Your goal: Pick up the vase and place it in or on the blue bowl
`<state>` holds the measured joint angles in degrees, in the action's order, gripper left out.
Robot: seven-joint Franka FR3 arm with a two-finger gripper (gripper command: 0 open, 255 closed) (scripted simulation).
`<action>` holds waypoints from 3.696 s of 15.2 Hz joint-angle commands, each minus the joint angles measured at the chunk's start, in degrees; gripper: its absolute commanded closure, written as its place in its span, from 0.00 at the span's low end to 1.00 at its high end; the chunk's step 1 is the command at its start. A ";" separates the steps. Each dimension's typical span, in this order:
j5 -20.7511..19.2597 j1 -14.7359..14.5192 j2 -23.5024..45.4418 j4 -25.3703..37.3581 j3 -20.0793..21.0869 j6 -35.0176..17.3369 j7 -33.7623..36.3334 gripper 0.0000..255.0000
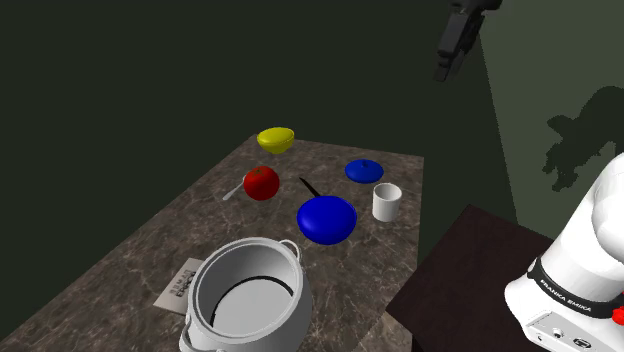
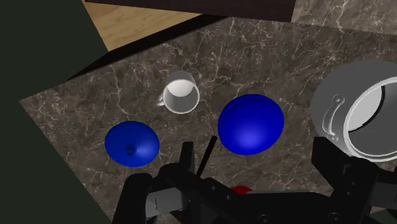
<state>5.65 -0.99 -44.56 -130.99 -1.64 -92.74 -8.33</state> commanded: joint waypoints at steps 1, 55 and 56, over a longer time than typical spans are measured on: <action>0.00 0.00 0.00 0.00 0.00 0.00 0.00 0.00; 4.76 5.95 76.96 26.61 -8.36 -40.36 -25.50 1.00; 4.76 5.95 76.96 26.61 -8.36 -40.36 -25.50 1.00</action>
<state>10.41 4.97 32.40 -104.38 -10.00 -133.10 -33.83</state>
